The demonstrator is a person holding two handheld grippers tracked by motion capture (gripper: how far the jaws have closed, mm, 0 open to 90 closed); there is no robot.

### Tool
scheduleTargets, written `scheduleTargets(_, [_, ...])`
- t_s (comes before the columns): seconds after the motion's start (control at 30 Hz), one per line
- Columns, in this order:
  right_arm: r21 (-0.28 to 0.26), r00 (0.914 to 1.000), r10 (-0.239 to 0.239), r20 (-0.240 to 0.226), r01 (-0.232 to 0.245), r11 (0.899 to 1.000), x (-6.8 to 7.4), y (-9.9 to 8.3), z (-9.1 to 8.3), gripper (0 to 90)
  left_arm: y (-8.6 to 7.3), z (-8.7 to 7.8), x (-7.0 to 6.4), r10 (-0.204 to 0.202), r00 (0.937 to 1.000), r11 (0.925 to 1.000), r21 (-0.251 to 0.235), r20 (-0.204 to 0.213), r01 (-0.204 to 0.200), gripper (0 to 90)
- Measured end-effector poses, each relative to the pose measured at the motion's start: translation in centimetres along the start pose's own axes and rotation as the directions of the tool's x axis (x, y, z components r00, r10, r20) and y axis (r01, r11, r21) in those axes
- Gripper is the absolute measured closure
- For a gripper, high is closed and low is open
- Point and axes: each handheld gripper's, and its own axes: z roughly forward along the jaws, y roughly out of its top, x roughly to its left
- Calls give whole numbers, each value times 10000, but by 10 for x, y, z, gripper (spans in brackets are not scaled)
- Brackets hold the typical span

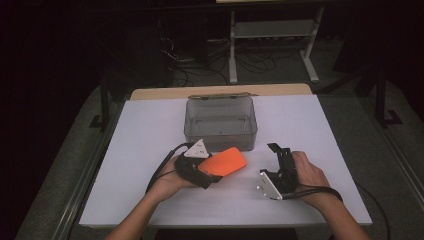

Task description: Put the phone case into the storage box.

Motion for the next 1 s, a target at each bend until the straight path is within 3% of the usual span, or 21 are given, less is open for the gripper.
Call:
scheduleTargets(0.47, [-191, 9991, -335, 251, 340, 9992, 6, 5, -1, 0, 0, -1, 0, -20, 10000, 10000, -65, 4, 20, 154])
scheduleTargets(0.8, [-527, 9946, -1007, 254, 1019, 9934, 13, 13, 0, 0, 1, -3, 1, -81, 10000, 9999, -152, -8, 81, 155])
scheduleTargets(1.0, [-702, 9930, -1120, 365, 1144, 9910, 13, 19, 1, 0, 2, -4, 1, -76, 10000, 9998, -197, -32, 75, 155])
